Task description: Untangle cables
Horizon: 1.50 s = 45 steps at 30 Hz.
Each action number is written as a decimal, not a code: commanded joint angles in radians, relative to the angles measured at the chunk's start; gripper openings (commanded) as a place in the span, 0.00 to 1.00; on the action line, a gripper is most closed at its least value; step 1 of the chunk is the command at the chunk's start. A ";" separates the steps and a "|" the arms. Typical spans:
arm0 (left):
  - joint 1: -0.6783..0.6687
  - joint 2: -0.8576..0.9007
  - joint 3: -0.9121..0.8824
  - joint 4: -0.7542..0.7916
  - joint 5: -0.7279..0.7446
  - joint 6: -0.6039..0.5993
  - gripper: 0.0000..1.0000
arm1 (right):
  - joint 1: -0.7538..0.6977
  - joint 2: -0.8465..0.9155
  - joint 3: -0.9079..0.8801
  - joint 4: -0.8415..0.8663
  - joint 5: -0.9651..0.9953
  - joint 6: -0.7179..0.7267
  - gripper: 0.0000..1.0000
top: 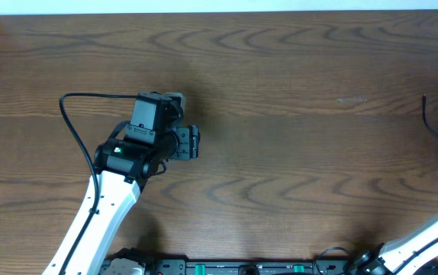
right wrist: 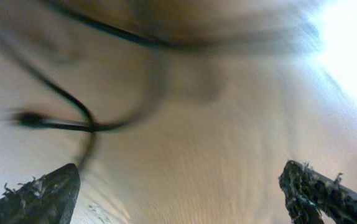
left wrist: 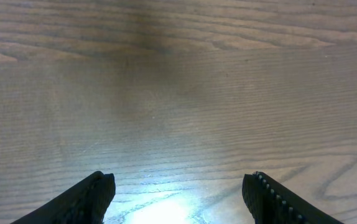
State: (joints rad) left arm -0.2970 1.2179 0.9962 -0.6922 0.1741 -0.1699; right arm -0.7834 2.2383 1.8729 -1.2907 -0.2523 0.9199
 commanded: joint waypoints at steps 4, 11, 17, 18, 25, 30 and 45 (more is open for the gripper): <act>0.004 0.004 0.016 0.003 -0.003 0.047 0.72 | -0.024 0.007 -0.001 -0.157 0.071 0.366 0.99; 0.004 0.004 0.016 0.016 -0.002 0.047 0.71 | 0.008 -0.008 -0.001 -0.228 0.062 0.377 0.99; 0.004 0.004 0.016 0.016 -0.002 0.047 0.71 | 0.077 -0.047 -0.001 -0.242 -0.186 0.290 0.99; 0.004 0.004 0.016 0.017 -0.002 0.047 0.71 | 0.093 -0.054 -0.001 -0.235 -0.220 0.273 0.99; 0.004 0.004 0.016 0.050 -0.003 0.047 0.72 | 0.315 -0.130 -0.001 0.132 -0.402 0.045 0.99; 0.004 0.004 0.016 0.050 -0.003 0.047 0.72 | 0.510 -0.157 -0.001 0.399 -0.501 -0.231 0.97; 0.004 0.003 0.016 0.044 -0.064 0.046 0.72 | 0.957 -0.214 -0.001 0.241 0.296 -1.109 0.95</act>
State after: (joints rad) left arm -0.2970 1.2179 0.9962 -0.6472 0.1513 -0.1329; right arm 0.1352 2.1086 1.8679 -1.0214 -0.2173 -0.0441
